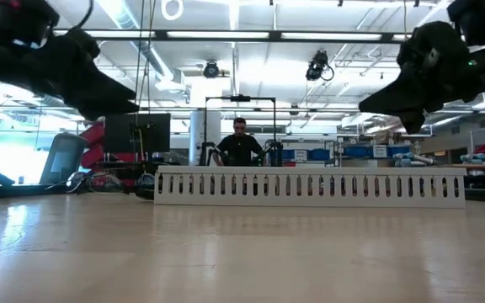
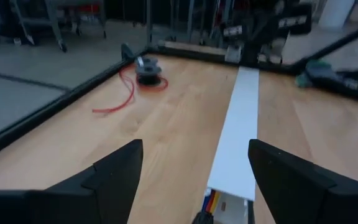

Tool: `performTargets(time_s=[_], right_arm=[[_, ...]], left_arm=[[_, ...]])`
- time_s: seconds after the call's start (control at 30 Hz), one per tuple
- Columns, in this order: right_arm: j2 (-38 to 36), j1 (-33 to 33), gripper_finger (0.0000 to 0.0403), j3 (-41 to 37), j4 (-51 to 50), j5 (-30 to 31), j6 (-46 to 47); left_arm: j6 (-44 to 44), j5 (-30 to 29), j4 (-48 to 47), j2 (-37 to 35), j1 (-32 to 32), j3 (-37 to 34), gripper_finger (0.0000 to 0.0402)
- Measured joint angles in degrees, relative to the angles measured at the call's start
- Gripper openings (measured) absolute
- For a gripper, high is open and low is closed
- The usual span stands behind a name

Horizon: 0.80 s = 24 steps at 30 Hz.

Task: Ziptie cables
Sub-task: Return to Home Position

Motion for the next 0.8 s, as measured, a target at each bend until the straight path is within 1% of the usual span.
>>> performTargets(time_s=[0.13,0.17,0.33,0.47,0.57,0.67,0.8], right_arm=[[-3.68,0.00,0.0000,-1.41,-0.02,-0.01,-1.76],[-4.55,0.00,0.0000,-1.70,0.06,-0.01,-2.37],[-10.15,0.00,0.0000,-4.41,-0.22,0.29,-2.91],[-15.18,0.02,0.0000,-6.84,-0.94,1.83,-2.97],[-18.97,0.02,0.0000,-6.81,-5.11,2.85,-2.90],[-22.54,0.02,0.0000,-6.84,-7.72,3.00,-3.53],[-27.51,0.02,0.0000,-6.84,-13.66,3.27,-3.76]], left_arm=[[-1.21,0.00,5.61,-5.95,-0.01,-6.18,0.0303],[-1.40,0.04,5.27,-7.33,-0.01,-6.54,0.0303],[0.01,0.00,2.44,-13.05,-0.03,-6.30,0.0303],[0.95,-0.21,-2.75,-17.05,-0.03,-6.30,0.0303],[0.02,-1.29,-5.86,-20.46,-0.03,-6.30,0.0303],[0.71,-2.31,-6.30,-24.69,-0.03,-6.30,0.0303],[2.28,-2.95,-6.44,-25.40,-0.03,-6.21,0.0303]])
